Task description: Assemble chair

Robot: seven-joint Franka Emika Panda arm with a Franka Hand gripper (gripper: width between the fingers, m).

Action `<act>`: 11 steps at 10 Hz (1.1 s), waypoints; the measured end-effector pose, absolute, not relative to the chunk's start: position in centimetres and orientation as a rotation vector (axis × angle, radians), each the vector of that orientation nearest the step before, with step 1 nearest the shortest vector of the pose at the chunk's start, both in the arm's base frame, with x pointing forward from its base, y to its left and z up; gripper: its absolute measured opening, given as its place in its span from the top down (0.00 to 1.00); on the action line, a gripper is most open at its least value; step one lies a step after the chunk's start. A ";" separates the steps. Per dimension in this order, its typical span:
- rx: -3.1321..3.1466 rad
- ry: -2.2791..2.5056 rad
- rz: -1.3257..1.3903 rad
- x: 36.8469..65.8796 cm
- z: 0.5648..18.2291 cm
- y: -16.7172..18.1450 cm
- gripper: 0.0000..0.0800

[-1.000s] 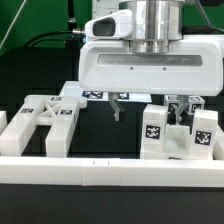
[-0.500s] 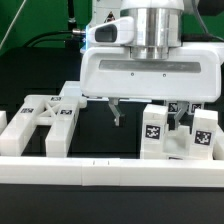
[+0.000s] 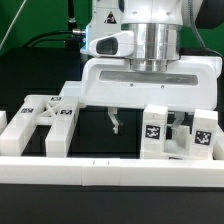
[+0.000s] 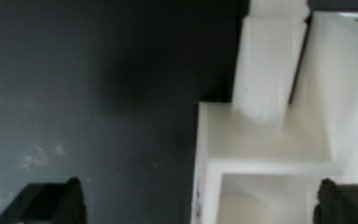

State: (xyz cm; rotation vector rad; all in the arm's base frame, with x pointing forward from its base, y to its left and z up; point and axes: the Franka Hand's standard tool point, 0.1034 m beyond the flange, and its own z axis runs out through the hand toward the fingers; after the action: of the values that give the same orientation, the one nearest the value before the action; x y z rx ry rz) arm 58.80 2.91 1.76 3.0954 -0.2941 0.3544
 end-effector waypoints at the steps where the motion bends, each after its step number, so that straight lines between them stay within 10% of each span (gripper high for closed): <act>1: 3.091 -0.293 0.350 58.6 1.2 2.8 0.19; 6: 3.087 -0.294 0.341 58.5 0.6 2.5 0.33; 9: 3.087 -0.293 0.340 58.4 0.6 2.6 0.89; 11: 3.086 -0.293 0.345 58.5 0.7 2.6 0.96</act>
Offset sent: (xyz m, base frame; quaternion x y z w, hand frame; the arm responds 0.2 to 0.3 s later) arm 0.0032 -0.0033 -0.0076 -0.0026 0.0066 -0.0003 1.0000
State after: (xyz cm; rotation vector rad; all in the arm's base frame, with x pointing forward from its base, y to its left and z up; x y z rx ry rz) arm 58.52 2.57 0.71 3.0865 -0.2932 0.3449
